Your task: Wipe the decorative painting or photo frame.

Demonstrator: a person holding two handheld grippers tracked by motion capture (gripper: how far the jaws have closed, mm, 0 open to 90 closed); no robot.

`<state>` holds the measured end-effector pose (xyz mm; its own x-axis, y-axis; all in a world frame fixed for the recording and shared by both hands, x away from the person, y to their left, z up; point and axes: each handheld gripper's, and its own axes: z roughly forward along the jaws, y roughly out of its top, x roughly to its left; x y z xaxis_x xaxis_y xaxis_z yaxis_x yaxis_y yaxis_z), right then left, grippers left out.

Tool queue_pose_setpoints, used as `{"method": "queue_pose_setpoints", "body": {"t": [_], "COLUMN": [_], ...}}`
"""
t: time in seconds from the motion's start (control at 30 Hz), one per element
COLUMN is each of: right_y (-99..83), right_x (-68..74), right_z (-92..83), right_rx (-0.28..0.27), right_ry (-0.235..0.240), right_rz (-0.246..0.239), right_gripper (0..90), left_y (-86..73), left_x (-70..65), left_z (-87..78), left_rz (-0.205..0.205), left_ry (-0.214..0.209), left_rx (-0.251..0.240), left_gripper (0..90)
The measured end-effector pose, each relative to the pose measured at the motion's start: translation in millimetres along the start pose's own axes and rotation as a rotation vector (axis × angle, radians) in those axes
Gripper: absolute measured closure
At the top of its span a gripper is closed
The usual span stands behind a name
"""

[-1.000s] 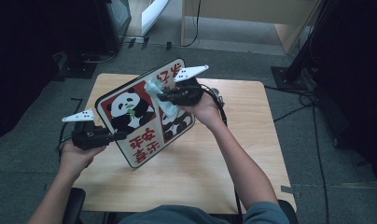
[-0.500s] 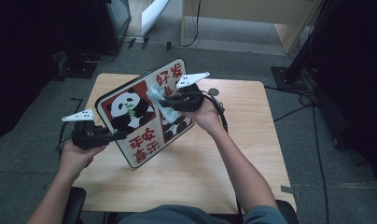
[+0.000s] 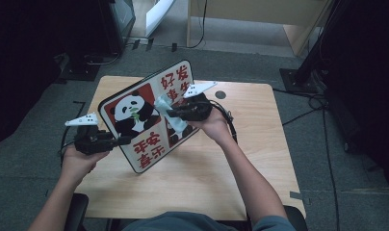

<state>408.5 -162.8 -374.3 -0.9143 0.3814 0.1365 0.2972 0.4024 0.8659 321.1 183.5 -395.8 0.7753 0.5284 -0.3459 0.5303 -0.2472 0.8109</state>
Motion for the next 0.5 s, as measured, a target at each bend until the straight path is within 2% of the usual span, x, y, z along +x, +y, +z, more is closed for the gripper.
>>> {"method": "queue_pose_setpoints", "body": {"t": [0.1, 0.5], "right_y": [-1.6, -16.1], "right_x": [0.4, 0.9], "right_z": [1.2, 4.7], "right_rx": [0.001, 0.02], "right_ry": [0.003, 0.007], "right_rz": [0.002, 0.022], "right_gripper": [81.2, 81.2], "left_y": [0.2, -0.1], "left_x": [-0.4, -0.6], "left_z": [-0.8, 0.1], "left_rz": [-0.009, 0.002], "left_ry": [0.0, 0.007], "left_rx": [-0.009, 0.007], "left_gripper": [65.8, 66.9]}}
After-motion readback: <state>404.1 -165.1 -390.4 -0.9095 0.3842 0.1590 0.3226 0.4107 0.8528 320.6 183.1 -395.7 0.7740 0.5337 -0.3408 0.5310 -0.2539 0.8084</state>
